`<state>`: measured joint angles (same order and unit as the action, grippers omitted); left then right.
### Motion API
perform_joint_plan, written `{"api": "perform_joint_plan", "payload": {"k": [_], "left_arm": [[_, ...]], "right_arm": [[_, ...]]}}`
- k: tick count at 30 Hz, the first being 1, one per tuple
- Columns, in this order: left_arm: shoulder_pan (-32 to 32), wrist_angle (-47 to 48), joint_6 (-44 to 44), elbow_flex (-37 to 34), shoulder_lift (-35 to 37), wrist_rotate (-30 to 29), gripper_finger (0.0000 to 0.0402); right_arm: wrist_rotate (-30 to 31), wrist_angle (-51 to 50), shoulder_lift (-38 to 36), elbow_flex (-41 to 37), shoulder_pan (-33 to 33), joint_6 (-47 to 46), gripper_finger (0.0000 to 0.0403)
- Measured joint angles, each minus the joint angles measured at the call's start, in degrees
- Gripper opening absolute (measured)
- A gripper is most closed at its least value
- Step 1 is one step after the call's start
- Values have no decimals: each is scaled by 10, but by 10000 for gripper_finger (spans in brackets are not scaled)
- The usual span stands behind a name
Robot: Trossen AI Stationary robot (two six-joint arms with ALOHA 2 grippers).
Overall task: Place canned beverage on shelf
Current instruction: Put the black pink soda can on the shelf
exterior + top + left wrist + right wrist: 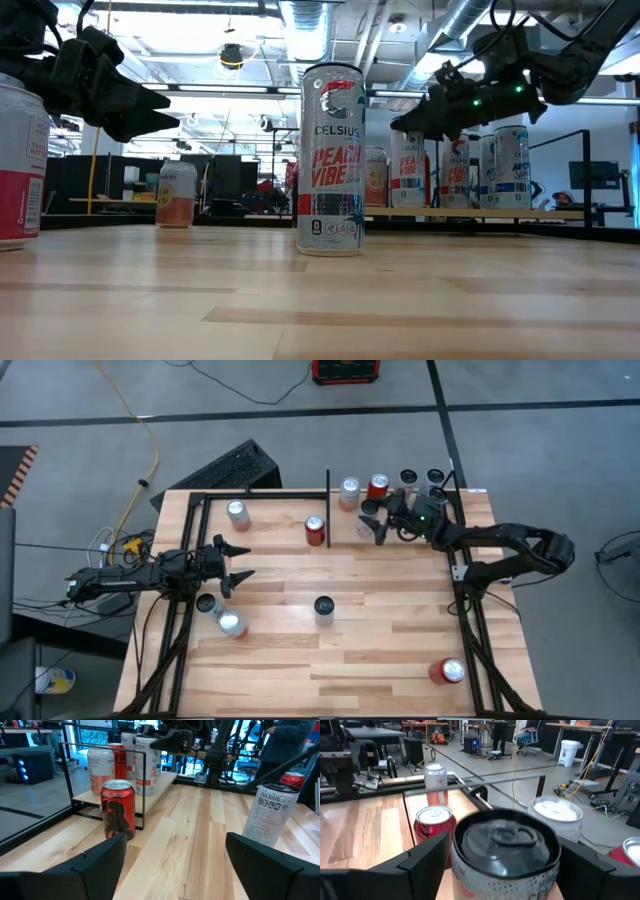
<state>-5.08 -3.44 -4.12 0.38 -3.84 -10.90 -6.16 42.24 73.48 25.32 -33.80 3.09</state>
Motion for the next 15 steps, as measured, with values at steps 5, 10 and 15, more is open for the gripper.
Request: {"api": "perform_joint_plan", "payload": {"k": [5, 10, 15], "left_arm": [[0, 0, 0, 0, 0, 0, 327], [0, 0, 0, 0, 0, 0, 327], [0, 0, 0, 0, 0, 0, 327]], "right_arm": [[0, 1, -40, 0, 0, 3, 342], [4, 2, -95, 0, 9, -13, 342], [91, -76, -124, 27, 53, -79, 342]]}}
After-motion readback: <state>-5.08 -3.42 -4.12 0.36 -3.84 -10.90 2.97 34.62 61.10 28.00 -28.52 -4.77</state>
